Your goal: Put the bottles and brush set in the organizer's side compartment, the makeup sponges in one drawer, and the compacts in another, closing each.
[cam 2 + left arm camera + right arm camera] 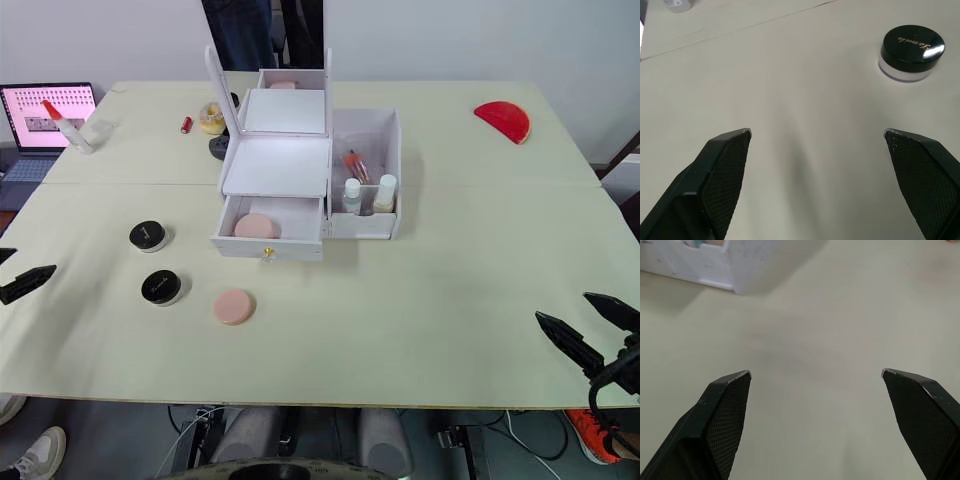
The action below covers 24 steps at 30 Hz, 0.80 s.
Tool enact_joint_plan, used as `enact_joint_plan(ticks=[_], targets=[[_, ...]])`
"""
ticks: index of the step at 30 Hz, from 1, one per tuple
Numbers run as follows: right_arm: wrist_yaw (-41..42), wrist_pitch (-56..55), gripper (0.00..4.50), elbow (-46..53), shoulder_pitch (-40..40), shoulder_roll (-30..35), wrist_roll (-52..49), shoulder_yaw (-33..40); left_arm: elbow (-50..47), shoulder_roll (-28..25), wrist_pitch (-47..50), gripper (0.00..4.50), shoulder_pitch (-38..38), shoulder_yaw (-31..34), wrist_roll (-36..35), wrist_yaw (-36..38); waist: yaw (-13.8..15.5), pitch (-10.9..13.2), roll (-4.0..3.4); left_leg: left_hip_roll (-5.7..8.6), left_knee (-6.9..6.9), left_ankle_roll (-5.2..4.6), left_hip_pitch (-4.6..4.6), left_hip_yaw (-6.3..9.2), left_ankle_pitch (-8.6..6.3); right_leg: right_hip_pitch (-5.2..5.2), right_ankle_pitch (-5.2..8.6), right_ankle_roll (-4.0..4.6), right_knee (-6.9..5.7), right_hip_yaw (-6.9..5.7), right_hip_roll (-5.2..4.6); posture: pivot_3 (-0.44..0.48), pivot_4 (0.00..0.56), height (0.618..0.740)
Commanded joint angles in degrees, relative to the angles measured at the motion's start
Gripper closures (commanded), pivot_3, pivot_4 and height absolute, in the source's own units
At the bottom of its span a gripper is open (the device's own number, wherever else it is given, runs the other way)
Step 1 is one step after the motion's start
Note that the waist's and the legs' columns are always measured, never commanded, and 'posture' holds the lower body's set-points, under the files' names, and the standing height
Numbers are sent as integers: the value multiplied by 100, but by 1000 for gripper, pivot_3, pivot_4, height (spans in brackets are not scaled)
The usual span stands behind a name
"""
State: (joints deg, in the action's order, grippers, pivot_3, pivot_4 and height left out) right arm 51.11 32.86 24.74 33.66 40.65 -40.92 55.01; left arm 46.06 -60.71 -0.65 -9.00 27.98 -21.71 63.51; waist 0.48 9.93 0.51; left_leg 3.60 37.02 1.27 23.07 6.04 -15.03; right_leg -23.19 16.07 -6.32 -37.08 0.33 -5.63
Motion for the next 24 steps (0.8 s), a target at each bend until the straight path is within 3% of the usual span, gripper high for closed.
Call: enact_joint_plan(ticks=[1, 7, 13, 19, 24], targets=[[-21, -142, 0, 72, -48, -3, -59, 169, 57, -132, -145, 20, 64, 209, -14, 8, -7, 0, 0, -1, -1, 0, 0, 0, 0, 0, 0, 0, 0, 0, 0, 0, 150, 740], [-270, 47, 0, 420, -269, 127, -198, -54, -381, 31, -46, 20, 324, 186, -130, 87, 16, 0, 0, -2, -1, 0, 2, -2, 0, -1, 0, 1, 1, 1, -1, 0, 150, 740], [-592, 793, 0, 1356, -824, 689, -1025, -452, -2355, 499, 734, 20, 1158, 157, -553, 205, 13, 0, -3, -6, 1, 0, 5, -6, 0, -4, 8, 18, 2, 6, -1, 0, 150, 740], [-1323, 1134, 0, 1768, -2876, 1246, -2085, -1998, -4686, 754, 1686, 20, 2021, -57, -1008, 351, -12, 1, -1, -11, 6, 0, 9, -13, 0, -3, 6, 26, 12, 8, 2, 0, 150, 740], [-1084, 1147, 0, 1344, -4460, 1358, -2245, -3161, -5614, 695, 2213, 20, 2061, -358, -1256, 455, 23, 6, -10, -13, 5, 0, 11, -11, 0, -5, 4, 25, 14, 2, 7, 0, 150, 740]])
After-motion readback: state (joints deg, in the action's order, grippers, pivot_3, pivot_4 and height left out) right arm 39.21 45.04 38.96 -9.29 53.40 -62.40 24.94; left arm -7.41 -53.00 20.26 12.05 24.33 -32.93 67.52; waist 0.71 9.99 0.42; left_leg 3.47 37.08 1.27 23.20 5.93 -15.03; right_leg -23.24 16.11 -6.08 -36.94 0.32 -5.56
